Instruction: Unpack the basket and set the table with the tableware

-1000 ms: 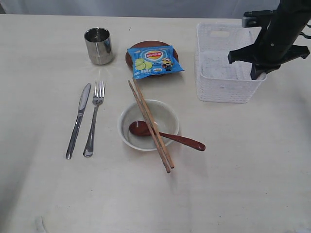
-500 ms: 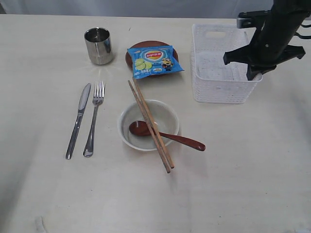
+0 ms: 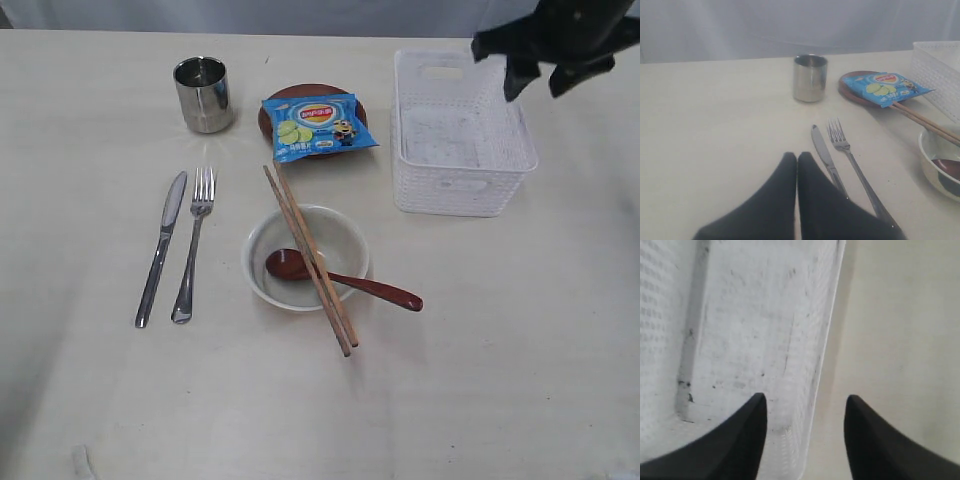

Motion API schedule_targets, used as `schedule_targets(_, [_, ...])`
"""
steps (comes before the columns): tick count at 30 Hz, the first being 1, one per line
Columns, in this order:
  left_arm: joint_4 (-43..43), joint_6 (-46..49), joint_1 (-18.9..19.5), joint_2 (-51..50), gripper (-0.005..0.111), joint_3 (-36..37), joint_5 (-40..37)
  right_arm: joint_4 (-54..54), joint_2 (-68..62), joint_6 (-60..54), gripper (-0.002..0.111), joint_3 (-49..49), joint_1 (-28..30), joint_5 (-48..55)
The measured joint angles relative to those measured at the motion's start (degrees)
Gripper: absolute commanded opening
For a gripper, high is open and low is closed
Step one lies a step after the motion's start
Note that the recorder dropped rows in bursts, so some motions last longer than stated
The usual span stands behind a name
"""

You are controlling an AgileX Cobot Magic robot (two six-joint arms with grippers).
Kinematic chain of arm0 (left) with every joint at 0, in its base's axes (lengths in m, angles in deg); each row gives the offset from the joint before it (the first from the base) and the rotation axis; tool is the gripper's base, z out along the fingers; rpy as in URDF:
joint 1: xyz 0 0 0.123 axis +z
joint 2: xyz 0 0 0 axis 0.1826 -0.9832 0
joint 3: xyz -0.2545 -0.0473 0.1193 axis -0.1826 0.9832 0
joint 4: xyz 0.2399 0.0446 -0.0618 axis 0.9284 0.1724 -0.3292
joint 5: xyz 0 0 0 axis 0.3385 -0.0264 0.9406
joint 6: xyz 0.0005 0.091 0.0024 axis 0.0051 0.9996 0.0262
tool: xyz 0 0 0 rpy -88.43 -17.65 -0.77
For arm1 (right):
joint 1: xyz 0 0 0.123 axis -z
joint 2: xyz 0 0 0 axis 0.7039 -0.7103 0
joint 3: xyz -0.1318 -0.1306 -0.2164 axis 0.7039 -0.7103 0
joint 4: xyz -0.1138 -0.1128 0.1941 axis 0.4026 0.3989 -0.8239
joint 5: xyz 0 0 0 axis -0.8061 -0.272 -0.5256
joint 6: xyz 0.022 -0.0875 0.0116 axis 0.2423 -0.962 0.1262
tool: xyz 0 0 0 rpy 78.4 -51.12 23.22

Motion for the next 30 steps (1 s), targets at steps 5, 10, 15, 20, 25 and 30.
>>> schedule_targets(5, [0.0,0.0,0.0,0.0,0.000,0.0,0.0,-0.5,10.4,0.0,0.000,-0.6,0.0,0.8])
schedule_targets(10, [0.0,0.0,0.0,0.0,0.000,0.0,0.0,-4.2,25.7,-0.4,0.000,-12.1,-2.1,-6.1])
schedule_targets(15, [0.0,0.0,0.0,0.0,0.000,0.0,0.0,-7.5,45.2,-0.4,0.000,-30.8,-7.4,-19.4])
schedule_targets(20, [0.0,0.0,0.0,0.0,0.000,0.0,0.0,-8.0,61.5,-0.4,0.000,-42.1,-9.5,-25.1])
schedule_targets(25, [0.0,0.0,0.0,0.0,0.000,0.0,0.0,-9.2,77.0,-0.3,0.000,-45.7,-9.7,-22.3])
schedule_targets(30, [0.0,0.0,0.0,0.0,0.000,0.0,0.0,-10.1,93.8,-0.2,0.000,-45.8,-9.7,-20.7])
